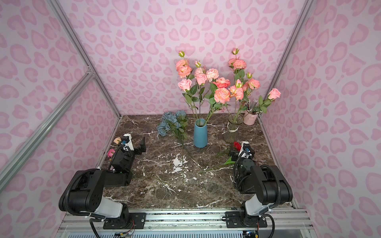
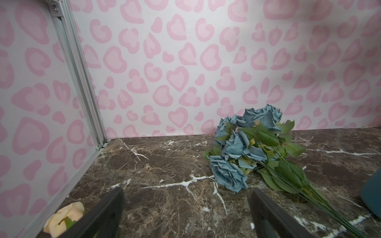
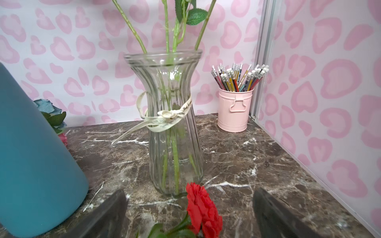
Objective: Place the pink flowers into the vase
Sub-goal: Reset both arms
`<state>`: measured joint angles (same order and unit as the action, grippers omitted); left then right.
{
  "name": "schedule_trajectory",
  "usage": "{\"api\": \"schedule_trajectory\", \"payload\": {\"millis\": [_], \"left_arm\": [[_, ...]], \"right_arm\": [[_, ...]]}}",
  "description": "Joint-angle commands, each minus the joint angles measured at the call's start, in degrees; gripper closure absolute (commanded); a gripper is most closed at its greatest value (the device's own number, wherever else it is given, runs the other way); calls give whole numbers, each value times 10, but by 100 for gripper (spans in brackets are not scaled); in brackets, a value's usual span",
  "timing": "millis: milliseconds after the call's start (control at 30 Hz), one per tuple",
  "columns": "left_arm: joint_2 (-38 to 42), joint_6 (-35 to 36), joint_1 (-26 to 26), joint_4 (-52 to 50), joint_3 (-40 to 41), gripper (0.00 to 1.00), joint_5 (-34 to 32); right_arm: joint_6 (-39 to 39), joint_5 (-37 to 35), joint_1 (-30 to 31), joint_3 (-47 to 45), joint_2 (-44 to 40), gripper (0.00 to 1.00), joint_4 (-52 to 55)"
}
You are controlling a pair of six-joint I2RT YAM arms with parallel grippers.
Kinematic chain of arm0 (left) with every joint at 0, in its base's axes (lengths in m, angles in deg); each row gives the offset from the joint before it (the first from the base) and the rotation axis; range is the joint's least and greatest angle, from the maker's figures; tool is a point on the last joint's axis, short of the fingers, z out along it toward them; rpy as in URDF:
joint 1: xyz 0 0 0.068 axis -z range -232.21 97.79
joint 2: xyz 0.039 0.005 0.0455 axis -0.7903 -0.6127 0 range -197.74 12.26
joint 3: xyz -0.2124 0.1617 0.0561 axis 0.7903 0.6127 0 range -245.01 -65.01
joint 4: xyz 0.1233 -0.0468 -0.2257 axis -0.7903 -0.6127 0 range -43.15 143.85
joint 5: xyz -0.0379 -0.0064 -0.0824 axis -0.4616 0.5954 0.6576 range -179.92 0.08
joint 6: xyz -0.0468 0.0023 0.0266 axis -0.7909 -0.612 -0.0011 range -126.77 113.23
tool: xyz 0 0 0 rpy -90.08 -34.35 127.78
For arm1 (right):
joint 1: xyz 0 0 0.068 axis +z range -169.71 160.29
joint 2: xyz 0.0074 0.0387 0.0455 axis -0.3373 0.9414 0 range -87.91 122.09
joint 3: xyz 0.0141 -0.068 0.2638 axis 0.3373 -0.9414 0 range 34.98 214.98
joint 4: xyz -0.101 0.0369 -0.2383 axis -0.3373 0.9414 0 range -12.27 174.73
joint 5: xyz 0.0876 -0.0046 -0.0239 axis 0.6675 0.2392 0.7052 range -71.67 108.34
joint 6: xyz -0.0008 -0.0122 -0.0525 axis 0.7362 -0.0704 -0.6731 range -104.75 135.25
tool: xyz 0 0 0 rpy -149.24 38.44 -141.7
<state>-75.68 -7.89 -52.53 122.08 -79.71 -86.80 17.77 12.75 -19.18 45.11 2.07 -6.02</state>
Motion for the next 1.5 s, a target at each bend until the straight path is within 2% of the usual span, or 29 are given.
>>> {"api": "schedule_trajectory", "payload": {"millis": [0, 1233, 1467], "left_arm": [[1, 7, 0, 6, -3, 3, -1], [0, 8, 0, 4, -4, 3, -3], [-3, 11, 11, -6, -11, 3, -26]], "right_arm": [[-1, -17, 1, 9, -1, 1, 44], [-2, -20, 3, 7, -3, 1, 40], [-2, -19, 3, 7, -2, 1, 40]]}}
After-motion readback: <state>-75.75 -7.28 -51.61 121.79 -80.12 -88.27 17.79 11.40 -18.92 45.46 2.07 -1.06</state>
